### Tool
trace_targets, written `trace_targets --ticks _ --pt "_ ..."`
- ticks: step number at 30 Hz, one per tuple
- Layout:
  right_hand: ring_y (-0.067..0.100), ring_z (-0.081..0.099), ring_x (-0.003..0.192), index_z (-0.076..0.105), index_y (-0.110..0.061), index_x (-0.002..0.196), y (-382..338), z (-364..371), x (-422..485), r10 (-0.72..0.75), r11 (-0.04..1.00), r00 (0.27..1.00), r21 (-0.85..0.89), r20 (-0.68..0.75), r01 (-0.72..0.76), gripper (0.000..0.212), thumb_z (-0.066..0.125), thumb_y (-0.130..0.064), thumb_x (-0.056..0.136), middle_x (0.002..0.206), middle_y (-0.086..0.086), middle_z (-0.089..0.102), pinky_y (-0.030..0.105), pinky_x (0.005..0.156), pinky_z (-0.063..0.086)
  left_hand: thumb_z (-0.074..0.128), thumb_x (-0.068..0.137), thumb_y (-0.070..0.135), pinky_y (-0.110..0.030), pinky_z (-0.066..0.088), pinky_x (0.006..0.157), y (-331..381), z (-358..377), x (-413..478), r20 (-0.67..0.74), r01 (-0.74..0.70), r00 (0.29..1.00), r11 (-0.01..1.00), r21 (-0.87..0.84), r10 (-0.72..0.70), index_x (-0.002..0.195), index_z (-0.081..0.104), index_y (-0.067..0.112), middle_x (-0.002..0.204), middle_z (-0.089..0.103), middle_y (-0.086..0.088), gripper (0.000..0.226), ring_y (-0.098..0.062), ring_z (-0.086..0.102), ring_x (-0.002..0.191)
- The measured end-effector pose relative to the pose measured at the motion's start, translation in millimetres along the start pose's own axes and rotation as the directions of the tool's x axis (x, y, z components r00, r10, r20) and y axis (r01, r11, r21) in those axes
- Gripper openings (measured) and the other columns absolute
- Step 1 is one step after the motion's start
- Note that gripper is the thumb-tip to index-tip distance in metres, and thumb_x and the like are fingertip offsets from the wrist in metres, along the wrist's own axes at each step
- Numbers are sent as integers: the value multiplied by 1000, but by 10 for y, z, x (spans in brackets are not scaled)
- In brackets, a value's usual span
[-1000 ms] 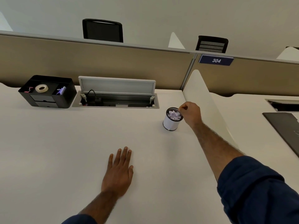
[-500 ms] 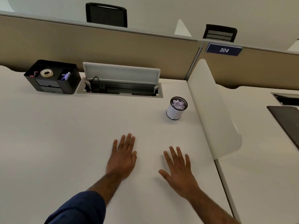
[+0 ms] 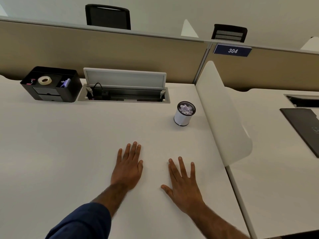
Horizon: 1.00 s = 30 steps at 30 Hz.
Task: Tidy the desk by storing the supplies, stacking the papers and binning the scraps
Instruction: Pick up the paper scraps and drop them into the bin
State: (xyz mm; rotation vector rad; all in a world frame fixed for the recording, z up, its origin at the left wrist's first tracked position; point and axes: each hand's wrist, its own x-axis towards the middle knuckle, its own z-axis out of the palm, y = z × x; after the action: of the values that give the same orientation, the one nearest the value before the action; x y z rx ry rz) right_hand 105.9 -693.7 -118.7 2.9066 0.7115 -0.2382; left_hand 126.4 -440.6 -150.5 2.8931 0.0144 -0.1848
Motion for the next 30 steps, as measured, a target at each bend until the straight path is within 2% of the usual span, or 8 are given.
trace_targets --ticks 7,10,13,17,21,25,27,30 --pt "24 13 153 47 -19 146 29 -235 270 78 953 997 293 9 -77 57 24 -48 103 164 -6 23 45 121 16 -6 97 50 -46 -8 129 37 -61 -41 12 -7 1000 1000 -6 7 162 -15 23 169 -21 3 71 -19 -18 157" --pt "15 54 123 70 -16 118 179 -509 520 301 564 938 761 174 -322 34 44 -12 96 137 0 58 17 96 40 -9 95 49 -45 -8 129 38 -90 -37 22 1 1000 1000 19 -2 161 -19 24 169 -26 4 71 -18 -22 156" --pt "16 65 78 75 -6 95 390 -794 713 370 25 841 901 395 -434 35 42 5 88 103 11 73 21 64 48 -3 99 47 -44 -11 129 22 -84 -39 23 -2 1000 1000 22 1 161 -18 24 169 -25 5 68 -17 -24 156" --pt "20 66 71 73 -1 92 676 -1075 912 348 -160 833 903 430 -400 34 41 6 88 92 14 73 26 60 48 2 101 48 -42 -13 125 11 -55 -24 4 -1 1000 1000 -9 1 161 -15 26 170 -20 5 67 -16 -22 156" --pt "18 64 72 75 -5 90 797 -1131 1090 411 22 853 932 323 -363 34 43 4 85 94 12 74 25 61 46 -6 96 50 -45 -8 129 24 -82 -25 12 -2 1000 1000 1 2 162 -16 25 169 -24 6 70 -16 -24 156" --pt "19 62 109 71 -15 118 564 -732 926 325 558 941 786 89 -267 37 49 -9 89 121 6 69 24 92 43 -3 98 48 -45 -8 129 22 -82 -28 7 1 1000 1000 -5 -1 162 -16 25 169 -24 6 69 -17 -22 157" --pt "20 41 138 54 -23 141 436 -443 686 176 800 980 567 92 -197 52 39 -29 91 146 0 49 32 108 33 -2 99 47 -45 -9 129 28 -81 -23 14 -1 1000 1000 9 0 161 -18 25 168 -26 6 67 -17 -23 156" --pt "25 6 154 29 -26 155 264 -106 328 71 942 996 323 54 -85 69 17 -49 91 166 0 15 49 120 19 -9 95 49 -45 -9 129 36 -98 -21 23 -1 1000 1000 19 0 161 -19 24 168 -26 5 70 -18 -24 156"
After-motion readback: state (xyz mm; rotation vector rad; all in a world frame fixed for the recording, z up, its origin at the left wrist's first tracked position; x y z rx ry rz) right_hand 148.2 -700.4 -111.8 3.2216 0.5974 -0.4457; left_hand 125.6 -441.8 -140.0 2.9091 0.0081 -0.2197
